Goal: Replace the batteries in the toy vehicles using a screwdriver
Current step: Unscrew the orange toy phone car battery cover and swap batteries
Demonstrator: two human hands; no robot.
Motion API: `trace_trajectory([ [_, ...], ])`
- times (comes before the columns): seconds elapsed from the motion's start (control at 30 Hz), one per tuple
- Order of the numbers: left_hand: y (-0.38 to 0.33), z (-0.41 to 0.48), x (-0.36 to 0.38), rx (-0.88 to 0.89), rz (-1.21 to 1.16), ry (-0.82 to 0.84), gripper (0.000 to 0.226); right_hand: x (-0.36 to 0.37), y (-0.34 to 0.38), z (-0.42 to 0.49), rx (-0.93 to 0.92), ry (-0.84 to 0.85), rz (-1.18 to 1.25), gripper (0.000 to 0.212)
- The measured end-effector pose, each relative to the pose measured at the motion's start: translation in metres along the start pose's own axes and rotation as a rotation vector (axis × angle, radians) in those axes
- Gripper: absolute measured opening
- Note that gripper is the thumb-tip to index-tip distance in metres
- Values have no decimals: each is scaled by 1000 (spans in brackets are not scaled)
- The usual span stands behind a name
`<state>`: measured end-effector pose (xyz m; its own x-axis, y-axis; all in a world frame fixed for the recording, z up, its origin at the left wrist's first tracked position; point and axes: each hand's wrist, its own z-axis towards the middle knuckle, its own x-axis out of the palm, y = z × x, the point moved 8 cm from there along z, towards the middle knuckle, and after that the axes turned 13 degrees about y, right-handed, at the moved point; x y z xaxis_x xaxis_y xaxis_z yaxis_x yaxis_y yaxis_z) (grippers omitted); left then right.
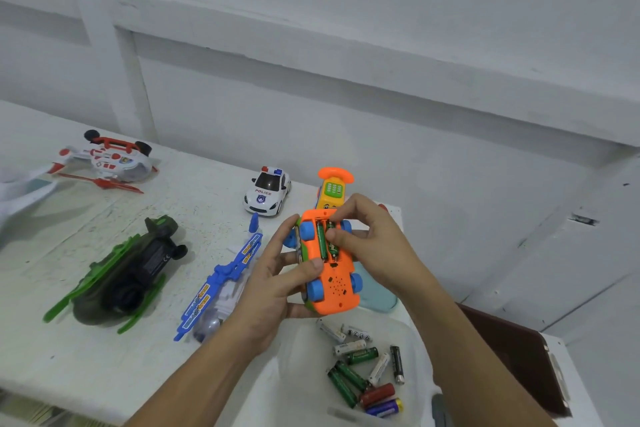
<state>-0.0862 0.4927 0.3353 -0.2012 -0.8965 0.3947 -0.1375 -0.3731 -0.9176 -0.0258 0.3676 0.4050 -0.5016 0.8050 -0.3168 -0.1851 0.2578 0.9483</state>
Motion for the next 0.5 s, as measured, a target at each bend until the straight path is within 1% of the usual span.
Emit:
trace_trajectory([
  [0.1, -1, 2, 1, 0, 14, -6, 77, -6, -5, 2, 30, -57, 20, 25],
  [0.23, -3, 4, 3, 8, 24, -3, 76, -10, -7, 2, 60, -89, 121, 27],
  [0.3, -6, 7, 4, 16, 21, -5, 74, -12, -7, 3, 82, -22, 259, 33],
  [0.37, -8, 11, 3, 19, 9, -14, 72, -18, -12, 5, 121, 60, 461, 37],
  [0.4, -8, 12, 2, 18, -3, -22, 71, -26, -18, 6, 150, 54, 542, 38],
  [0.43, -8, 13, 1, 16, -12, -33, 70, -39, -29, 7, 183, 1, 565, 35],
  [0.47, -7, 14, 0, 15, -19, -40, 70, -55, -43, 9, 221, -88, 501, 27],
  [0.5, -6, 14, -1, 12, -26, -47, 69, -76, -57, 9, 271, -191, 333, 17],
])
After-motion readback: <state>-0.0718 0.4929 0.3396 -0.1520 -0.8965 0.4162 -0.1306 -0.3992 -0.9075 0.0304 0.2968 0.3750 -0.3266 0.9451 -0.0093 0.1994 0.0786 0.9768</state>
